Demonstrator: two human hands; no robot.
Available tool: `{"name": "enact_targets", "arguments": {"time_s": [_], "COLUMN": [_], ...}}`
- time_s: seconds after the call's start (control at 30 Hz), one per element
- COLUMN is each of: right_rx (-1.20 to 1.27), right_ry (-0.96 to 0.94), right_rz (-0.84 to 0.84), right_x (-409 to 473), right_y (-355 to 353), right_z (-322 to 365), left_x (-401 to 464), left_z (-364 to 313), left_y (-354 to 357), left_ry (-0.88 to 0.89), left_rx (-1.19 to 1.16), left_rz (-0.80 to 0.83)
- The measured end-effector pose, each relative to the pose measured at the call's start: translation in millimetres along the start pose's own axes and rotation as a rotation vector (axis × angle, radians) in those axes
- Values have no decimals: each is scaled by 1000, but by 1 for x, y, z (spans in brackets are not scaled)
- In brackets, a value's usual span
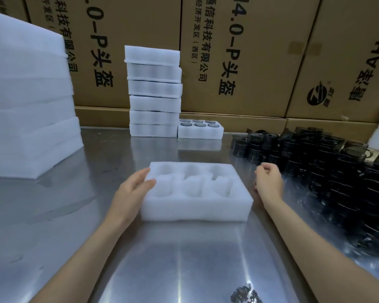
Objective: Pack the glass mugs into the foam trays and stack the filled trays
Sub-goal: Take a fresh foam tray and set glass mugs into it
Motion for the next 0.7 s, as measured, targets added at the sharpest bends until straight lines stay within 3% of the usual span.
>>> {"name": "enact_targets", "arguments": {"time_s": [0.17, 0.3, 0.4, 0.53, 0.7], "right_rx": [-426, -662, -777, -921, -960], "right_ry": [2, -119, -121, -57, -58], "right_rz": [102, 40, 1, 87, 95], "right_x": [37, 70, 91, 107, 115], "right_y": [-11, -25, -34, -34, -25], "right_z": [-2, 19, 28, 22, 13], "left_x": [4, 9, 10, 11, 11], "left_z": [1, 1, 1, -2, -4], "left_y": [4, 8, 10, 12, 12], "left_ry": [53, 70, 85, 95, 81], "left_rx": [49, 66, 59, 41, 0], "left_rz": [62, 88, 122, 152, 174]}}
Point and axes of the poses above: each hand's wrist, its own x-axis towards the middle knuckle, its own y-axis out of the palm, z = x × y, the point moved 4 cm from there along x, towards the middle knuckle, and after that the axes turned 7 degrees about -y, right-handed, at the moved point
